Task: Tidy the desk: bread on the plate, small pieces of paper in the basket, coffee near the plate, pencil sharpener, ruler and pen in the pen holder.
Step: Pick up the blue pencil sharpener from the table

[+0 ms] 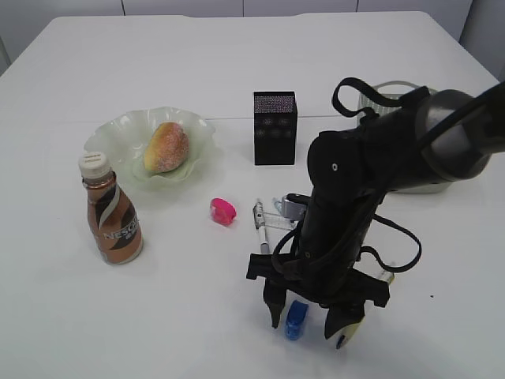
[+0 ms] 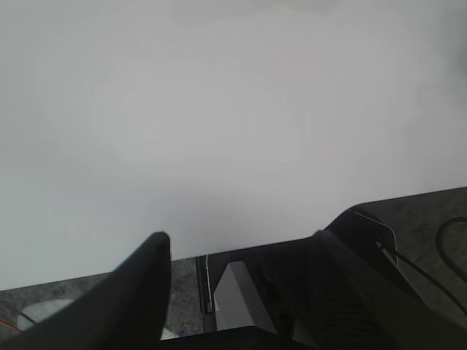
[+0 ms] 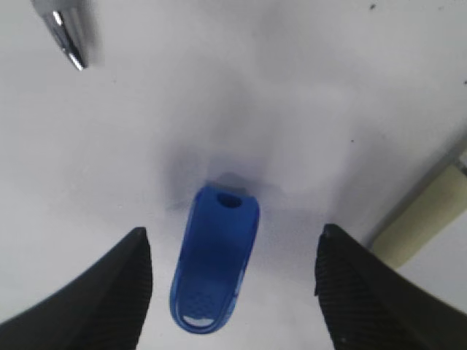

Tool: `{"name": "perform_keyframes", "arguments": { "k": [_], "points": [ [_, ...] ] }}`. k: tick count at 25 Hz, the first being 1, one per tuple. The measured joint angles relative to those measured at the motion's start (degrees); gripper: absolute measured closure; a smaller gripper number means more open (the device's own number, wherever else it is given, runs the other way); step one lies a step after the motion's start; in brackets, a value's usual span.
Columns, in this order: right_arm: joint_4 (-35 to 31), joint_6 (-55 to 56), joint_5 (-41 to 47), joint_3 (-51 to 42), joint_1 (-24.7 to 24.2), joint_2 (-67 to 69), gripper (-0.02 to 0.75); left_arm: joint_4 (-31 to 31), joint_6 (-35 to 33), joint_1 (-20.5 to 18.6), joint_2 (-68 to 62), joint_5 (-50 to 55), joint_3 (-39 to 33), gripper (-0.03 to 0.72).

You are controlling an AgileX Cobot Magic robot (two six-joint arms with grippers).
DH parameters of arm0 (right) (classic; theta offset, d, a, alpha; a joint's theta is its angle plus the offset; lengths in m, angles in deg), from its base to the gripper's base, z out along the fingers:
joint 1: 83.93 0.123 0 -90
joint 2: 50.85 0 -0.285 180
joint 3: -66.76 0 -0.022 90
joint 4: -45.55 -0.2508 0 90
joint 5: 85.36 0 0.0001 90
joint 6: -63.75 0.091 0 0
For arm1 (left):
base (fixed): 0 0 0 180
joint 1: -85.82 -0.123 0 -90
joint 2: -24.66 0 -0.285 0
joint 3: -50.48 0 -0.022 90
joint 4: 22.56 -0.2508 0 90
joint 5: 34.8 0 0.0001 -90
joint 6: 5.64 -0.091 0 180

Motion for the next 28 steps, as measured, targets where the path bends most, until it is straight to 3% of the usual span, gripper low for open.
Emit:
{"name": "perform_keyframes", "arguments": {
  "k": [5, 13, 21, 28],
  "points": [
    [0.00, 0.00, 0.00, 0.00, 0.00, 0.00, 0.257, 0.00, 0.00, 0.00, 0.00, 0.00, 0.00, 0.255],
    [0.00, -0.38, 0.00, 0.00, 0.00, 0.00, 0.516, 0.00, 0.00, 0.00, 0.00, 0.00, 0.00, 0.255],
    [0.00, -4.07, 0.19, 0.20, 0.00, 0.00, 0.534, 0.00, 0.04, 0.00, 0.00, 0.00, 0.00, 0.255],
    [2.22, -14.59, 6.61, 3.88, 0.00, 0.04, 0.535, 0.00, 0.04, 0.00, 0.00, 0.00, 0.00, 0.255]
  ]
}}
